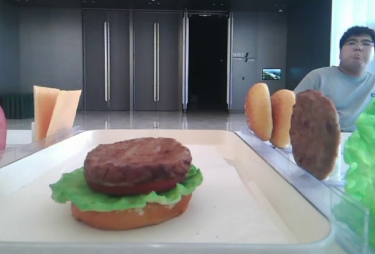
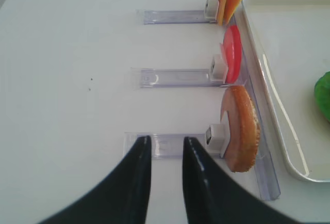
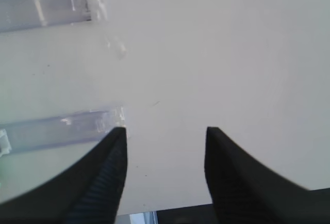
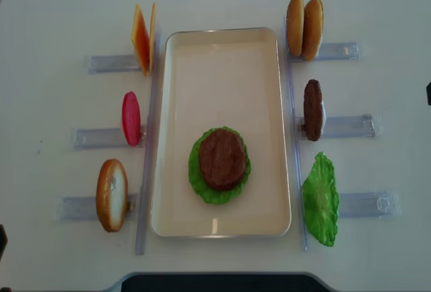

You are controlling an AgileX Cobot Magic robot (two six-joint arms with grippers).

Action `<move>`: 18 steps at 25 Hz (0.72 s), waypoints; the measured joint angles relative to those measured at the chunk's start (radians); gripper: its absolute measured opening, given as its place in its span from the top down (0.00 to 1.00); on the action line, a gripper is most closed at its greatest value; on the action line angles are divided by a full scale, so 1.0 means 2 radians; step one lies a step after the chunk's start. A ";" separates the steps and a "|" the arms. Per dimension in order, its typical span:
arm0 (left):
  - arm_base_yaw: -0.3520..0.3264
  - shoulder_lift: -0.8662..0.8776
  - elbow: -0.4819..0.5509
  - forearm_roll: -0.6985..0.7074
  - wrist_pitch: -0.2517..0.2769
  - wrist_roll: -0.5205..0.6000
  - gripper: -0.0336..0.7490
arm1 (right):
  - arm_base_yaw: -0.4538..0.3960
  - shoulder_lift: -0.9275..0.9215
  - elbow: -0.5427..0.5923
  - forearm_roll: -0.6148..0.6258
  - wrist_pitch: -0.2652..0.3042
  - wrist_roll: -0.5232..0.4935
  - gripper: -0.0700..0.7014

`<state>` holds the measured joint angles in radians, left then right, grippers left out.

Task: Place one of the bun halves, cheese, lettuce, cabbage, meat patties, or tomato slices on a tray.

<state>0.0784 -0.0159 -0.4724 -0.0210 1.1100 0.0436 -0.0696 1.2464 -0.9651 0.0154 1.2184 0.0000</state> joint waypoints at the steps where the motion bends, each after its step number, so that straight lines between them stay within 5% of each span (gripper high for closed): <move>1: 0.000 0.000 0.000 0.000 0.000 0.000 0.75 | -0.003 -0.002 0.000 0.001 0.000 0.000 0.44; 10: 0.000 0.000 0.000 0.000 0.000 0.000 0.75 | -0.004 -0.032 0.000 0.018 0.000 0.000 0.44; 18: 0.000 0.000 0.000 0.000 0.000 0.000 0.75 | 0.044 -0.169 0.055 0.018 -0.016 -0.012 0.44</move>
<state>0.0784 -0.0159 -0.4724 -0.0210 1.1100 0.0436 0.0191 0.9076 -0.8557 0.0519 1.1874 -0.0248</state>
